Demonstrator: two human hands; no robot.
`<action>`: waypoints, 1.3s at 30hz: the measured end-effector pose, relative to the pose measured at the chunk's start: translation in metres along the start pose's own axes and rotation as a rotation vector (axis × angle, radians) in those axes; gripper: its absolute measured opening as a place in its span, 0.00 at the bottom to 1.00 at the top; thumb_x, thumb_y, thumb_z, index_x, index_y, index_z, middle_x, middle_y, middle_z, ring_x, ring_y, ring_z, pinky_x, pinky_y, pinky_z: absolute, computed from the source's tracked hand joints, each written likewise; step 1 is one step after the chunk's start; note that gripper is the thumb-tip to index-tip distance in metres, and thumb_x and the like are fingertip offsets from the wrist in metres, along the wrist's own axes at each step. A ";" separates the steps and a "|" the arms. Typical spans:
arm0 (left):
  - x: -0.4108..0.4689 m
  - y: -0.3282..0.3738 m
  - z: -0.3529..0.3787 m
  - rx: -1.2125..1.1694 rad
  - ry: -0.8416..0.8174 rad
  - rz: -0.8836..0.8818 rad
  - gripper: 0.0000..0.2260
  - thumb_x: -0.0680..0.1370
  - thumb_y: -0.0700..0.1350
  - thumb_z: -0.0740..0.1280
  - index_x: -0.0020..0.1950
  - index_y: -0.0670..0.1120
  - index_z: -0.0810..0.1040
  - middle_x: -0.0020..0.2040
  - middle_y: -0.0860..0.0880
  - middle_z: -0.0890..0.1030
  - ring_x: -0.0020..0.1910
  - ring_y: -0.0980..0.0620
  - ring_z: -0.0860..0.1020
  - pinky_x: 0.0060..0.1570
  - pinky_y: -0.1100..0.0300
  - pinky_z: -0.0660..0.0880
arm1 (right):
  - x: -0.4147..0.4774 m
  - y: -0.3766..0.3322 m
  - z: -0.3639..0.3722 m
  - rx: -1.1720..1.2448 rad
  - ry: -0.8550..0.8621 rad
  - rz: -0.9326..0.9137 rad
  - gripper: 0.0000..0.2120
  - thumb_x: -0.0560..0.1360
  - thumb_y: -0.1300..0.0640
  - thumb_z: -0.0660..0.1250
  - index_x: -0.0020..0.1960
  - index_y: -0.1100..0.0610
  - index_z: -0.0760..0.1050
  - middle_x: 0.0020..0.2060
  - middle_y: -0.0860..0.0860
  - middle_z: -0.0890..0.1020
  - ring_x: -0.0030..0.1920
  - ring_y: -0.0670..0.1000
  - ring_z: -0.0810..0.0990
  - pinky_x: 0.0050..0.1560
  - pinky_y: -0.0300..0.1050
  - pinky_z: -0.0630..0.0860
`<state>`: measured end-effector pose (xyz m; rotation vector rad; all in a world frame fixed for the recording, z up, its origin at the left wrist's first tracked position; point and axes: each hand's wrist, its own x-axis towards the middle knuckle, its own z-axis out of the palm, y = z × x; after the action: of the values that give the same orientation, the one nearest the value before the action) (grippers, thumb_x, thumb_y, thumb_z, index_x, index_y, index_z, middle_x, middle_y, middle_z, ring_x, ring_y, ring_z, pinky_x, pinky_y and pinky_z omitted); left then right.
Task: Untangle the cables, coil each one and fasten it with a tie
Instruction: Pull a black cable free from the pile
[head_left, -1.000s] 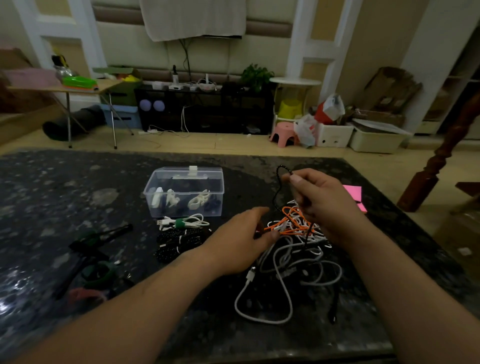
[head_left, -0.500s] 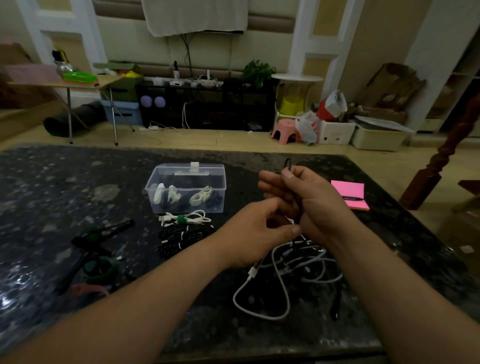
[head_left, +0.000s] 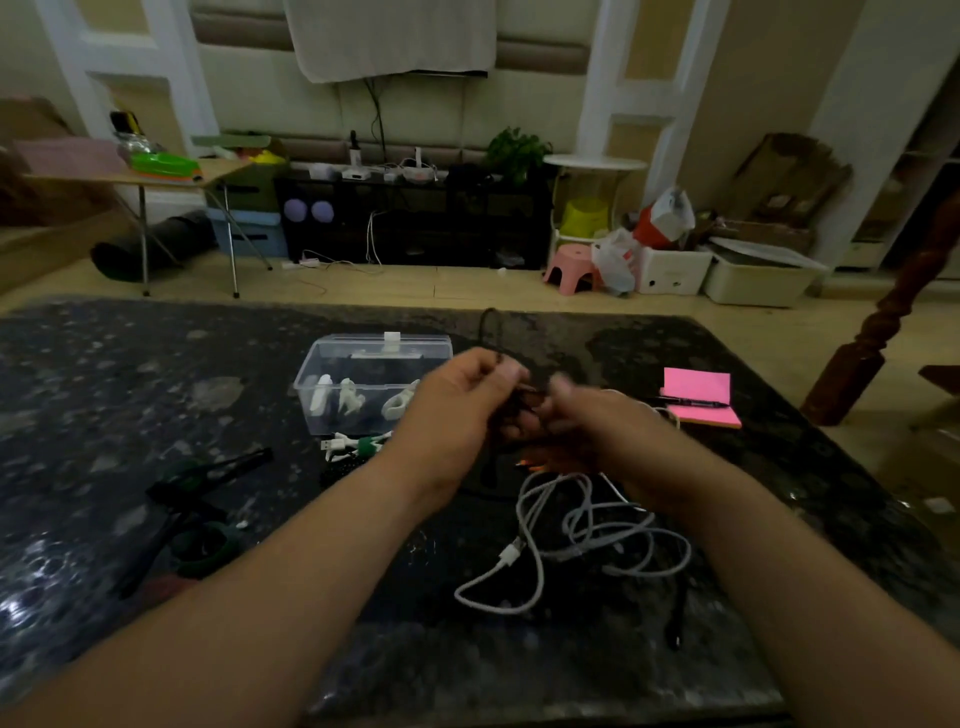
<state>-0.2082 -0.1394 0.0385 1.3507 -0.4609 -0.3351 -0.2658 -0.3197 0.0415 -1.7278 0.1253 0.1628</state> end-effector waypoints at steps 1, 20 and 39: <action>0.000 0.002 -0.004 -0.067 0.031 -0.024 0.07 0.87 0.42 0.61 0.56 0.42 0.78 0.44 0.45 0.85 0.41 0.48 0.82 0.45 0.54 0.79 | -0.003 0.003 0.004 -0.074 -0.045 0.004 0.19 0.85 0.43 0.62 0.64 0.56 0.80 0.55 0.53 0.88 0.57 0.54 0.87 0.62 0.54 0.81; -0.008 0.002 -0.038 0.155 0.111 -0.137 0.09 0.88 0.46 0.61 0.54 0.43 0.76 0.42 0.46 0.81 0.35 0.51 0.80 0.32 0.62 0.76 | 0.007 -0.005 -0.022 0.381 0.346 -0.293 0.08 0.83 0.62 0.64 0.50 0.58 0.82 0.45 0.54 0.86 0.47 0.52 0.84 0.52 0.48 0.81; -0.021 0.008 -0.038 0.048 0.154 0.003 0.11 0.87 0.45 0.63 0.56 0.36 0.76 0.49 0.37 0.83 0.37 0.48 0.82 0.37 0.58 0.81 | 0.000 -0.003 0.002 -0.845 0.617 -0.340 0.15 0.83 0.44 0.64 0.66 0.43 0.81 0.58 0.48 0.78 0.60 0.47 0.77 0.61 0.46 0.73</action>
<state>-0.2077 -0.0955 0.0382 1.4108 -0.3441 -0.2170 -0.2656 -0.3176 0.0442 -2.5609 0.2314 -0.6666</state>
